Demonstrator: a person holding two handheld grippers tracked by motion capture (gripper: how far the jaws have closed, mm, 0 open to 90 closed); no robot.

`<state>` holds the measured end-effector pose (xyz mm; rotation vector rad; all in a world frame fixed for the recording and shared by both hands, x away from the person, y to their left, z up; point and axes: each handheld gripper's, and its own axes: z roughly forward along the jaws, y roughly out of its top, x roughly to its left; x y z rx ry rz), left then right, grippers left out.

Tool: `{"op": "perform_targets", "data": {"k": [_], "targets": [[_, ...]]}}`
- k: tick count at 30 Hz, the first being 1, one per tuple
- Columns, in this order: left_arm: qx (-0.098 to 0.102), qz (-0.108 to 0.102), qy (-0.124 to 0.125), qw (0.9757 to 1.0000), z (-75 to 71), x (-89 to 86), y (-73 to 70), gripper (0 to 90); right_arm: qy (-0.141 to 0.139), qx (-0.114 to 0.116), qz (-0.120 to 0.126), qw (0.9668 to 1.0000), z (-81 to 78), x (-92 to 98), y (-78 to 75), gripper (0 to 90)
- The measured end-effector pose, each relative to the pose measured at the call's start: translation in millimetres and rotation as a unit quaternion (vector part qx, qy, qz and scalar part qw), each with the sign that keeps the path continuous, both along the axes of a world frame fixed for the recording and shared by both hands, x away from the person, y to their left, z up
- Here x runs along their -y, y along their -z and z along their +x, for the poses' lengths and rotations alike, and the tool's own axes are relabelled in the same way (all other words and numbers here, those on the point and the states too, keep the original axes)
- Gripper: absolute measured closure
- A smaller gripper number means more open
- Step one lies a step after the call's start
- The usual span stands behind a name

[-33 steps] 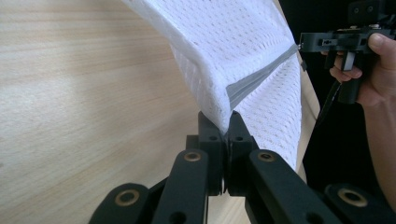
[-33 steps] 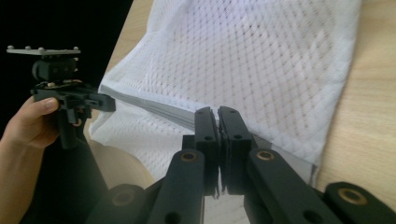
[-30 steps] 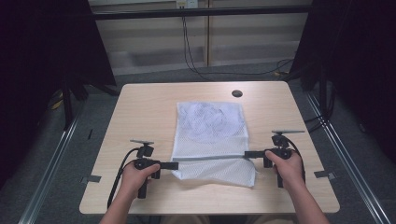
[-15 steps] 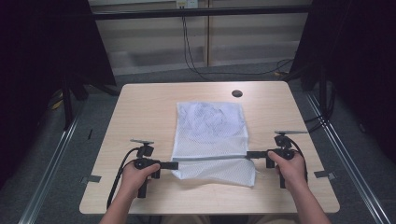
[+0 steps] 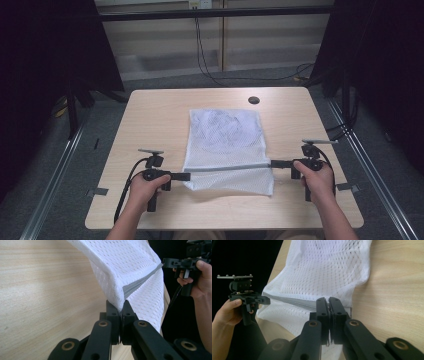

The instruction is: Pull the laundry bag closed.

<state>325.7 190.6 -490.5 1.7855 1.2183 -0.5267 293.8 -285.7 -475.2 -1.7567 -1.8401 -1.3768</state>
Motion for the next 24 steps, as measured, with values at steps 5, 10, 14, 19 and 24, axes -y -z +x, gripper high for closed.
{"op": "perform_targets", "data": {"k": [5,10,14,19,24], "targets": [[0.005,0.012,0.005,0.9999,-0.4,2.3,-0.2,88.5,0.005,-0.002,-0.005,1.0000,-0.3,0.9,0.2,87.4],[0.003,0.007,0.004,1.0000,-0.8,2.8,-0.7,88.4,0.002,-0.002,-0.012,0.9999,-0.3,0.6,-0.5,87.3],[0.023,0.017,0.012,0.9995,-2.3,2.7,-2.5,81.6,0.003,0.011,-0.027,0.9996,-0.5,-0.4,-0.3,87.0],[0.042,0.020,0.015,0.9988,-2.9,4.2,-7.7,60.3,0.007,0.025,-0.036,0.9990,-0.5,0.1,-1.3,80.0],[0.069,0.037,0.004,0.9969,-1.3,3.8,-10.0,37.8,0.017,0.054,-0.061,0.9965,0.2,-1.6,-2.4,59.0]]}}
